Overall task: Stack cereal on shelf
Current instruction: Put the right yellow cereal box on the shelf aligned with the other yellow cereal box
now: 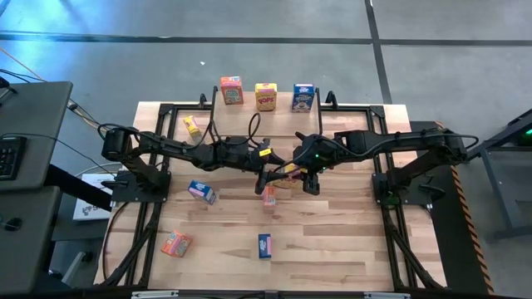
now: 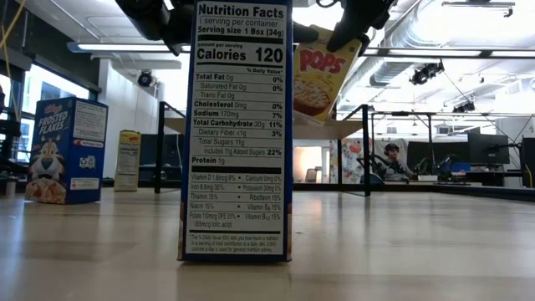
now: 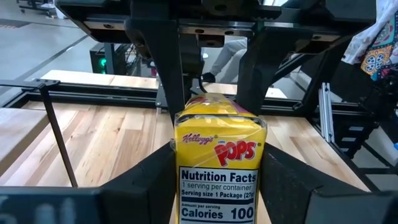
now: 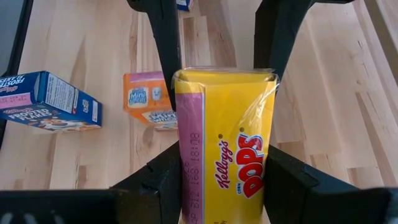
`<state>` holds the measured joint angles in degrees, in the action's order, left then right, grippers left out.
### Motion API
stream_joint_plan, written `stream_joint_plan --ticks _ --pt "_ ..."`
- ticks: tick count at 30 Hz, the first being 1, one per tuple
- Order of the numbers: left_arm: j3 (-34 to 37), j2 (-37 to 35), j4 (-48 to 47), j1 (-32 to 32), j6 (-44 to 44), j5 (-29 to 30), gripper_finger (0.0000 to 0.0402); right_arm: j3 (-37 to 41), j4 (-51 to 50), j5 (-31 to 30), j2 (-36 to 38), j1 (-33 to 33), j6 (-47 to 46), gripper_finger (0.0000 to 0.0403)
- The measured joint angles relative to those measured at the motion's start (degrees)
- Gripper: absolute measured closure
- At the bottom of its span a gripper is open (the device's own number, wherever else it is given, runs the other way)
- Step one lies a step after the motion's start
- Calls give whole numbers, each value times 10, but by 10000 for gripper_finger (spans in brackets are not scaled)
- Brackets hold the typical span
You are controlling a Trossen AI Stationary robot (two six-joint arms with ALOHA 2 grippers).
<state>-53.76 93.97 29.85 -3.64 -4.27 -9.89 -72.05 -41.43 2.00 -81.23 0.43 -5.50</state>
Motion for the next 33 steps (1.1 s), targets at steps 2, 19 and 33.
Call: stream_joint_plan --ticks 2,19,33 --pt "0 0 0 0 1 0 220 0 0 0 0 0 0 236" --pt "0 0 0 0 9 0 229 0 0 6 0 0 13 236" --pt "0 0 1 0 10 -1 229 0 -1 6 0 0 29 167"
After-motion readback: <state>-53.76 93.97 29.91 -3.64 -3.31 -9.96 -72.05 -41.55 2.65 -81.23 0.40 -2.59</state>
